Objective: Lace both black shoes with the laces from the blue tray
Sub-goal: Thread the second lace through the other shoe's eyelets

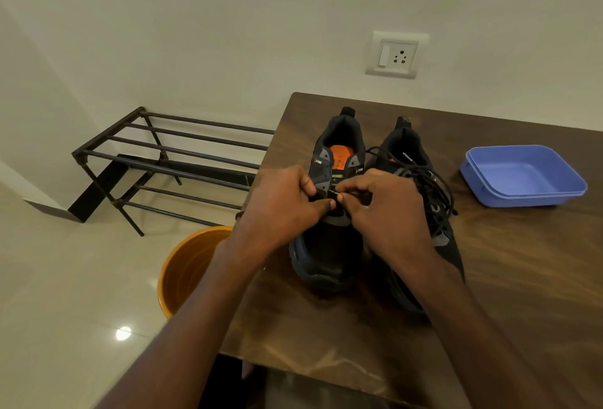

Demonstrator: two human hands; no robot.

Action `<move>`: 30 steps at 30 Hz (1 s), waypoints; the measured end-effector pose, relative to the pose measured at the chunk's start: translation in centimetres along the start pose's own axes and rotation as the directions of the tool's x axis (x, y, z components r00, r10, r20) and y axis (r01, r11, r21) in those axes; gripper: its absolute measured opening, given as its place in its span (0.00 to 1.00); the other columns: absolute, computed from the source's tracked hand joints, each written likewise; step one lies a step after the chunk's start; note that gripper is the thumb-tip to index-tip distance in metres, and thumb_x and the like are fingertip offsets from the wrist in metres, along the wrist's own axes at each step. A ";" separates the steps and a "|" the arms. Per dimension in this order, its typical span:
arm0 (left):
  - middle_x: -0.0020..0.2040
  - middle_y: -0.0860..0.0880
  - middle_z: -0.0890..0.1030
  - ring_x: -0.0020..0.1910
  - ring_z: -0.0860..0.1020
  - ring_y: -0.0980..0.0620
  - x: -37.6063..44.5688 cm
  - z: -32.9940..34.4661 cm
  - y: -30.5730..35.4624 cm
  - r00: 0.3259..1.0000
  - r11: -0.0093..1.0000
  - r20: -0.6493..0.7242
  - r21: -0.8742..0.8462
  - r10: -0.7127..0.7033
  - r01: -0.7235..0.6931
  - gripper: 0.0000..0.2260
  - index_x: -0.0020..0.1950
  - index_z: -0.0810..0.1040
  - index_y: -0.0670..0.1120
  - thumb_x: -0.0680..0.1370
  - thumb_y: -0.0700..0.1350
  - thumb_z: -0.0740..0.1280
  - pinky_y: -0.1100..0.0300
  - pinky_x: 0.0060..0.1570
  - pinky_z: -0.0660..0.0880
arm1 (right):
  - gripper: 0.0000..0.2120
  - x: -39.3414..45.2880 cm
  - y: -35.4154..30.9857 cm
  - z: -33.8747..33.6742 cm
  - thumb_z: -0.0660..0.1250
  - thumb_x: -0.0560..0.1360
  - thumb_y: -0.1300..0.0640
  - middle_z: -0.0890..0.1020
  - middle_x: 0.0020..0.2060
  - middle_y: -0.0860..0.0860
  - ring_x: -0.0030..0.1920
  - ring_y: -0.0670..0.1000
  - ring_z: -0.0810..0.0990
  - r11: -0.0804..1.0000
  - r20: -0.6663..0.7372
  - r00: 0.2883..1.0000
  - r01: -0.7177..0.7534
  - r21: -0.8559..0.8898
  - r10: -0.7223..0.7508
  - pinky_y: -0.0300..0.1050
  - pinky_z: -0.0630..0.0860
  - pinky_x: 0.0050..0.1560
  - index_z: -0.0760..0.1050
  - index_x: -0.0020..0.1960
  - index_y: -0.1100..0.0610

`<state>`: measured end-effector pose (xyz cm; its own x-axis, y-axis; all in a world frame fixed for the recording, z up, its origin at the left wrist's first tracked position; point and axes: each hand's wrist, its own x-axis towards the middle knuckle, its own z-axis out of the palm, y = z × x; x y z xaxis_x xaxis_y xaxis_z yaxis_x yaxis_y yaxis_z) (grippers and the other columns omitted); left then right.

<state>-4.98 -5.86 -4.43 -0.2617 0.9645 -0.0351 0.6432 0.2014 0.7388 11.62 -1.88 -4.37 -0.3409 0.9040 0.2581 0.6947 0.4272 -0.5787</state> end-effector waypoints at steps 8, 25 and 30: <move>0.37 0.55 0.83 0.38 0.81 0.60 -0.5 -0.2 0.1 0.997 0.998 -0.064 0.044 0.052 -0.049 0.07 0.42 0.80 0.53 0.76 0.52 0.76 0.62 0.42 0.81 | 0.03 -0.1 -0.4 0.5 0.72 0.76 0.47 0.79 0.46 0.42 0.46 0.43 0.78 0.991 0.044 0.999 0.005 -0.136 0.001 0.38 0.71 0.40 0.82 0.49 0.44; 0.41 0.53 0.84 0.43 0.82 0.58 0.1 -0.9 -1.3 0.994 0.994 -0.009 0.007 0.106 -0.106 0.05 0.49 0.84 0.53 0.78 0.43 0.74 0.61 0.48 0.82 | 0.04 0.0 -0.1 2.5 0.73 0.77 0.54 0.76 0.46 0.42 0.46 0.42 0.77 0.986 0.008 0.994 -0.106 0.129 0.106 0.44 0.78 0.48 0.83 0.48 0.45; 0.40 0.51 0.85 0.41 0.84 0.56 0.3 -0.8 -1.6 0.996 0.995 -0.003 -0.050 0.085 -0.085 0.04 0.49 0.85 0.50 0.77 0.42 0.75 0.57 0.50 0.84 | 0.11 -0.2 -0.5 2.4 0.73 0.77 0.57 0.74 0.45 0.42 0.45 0.42 0.76 0.973 0.039 0.987 -0.160 0.167 0.156 0.41 0.75 0.45 0.79 0.43 0.41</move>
<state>-6.67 -6.05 -5.02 -0.2083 0.9776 0.0297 0.6261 0.1100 0.7720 9.80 -2.36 -6.02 -0.2530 0.9581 0.1341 0.6246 0.2676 -0.7337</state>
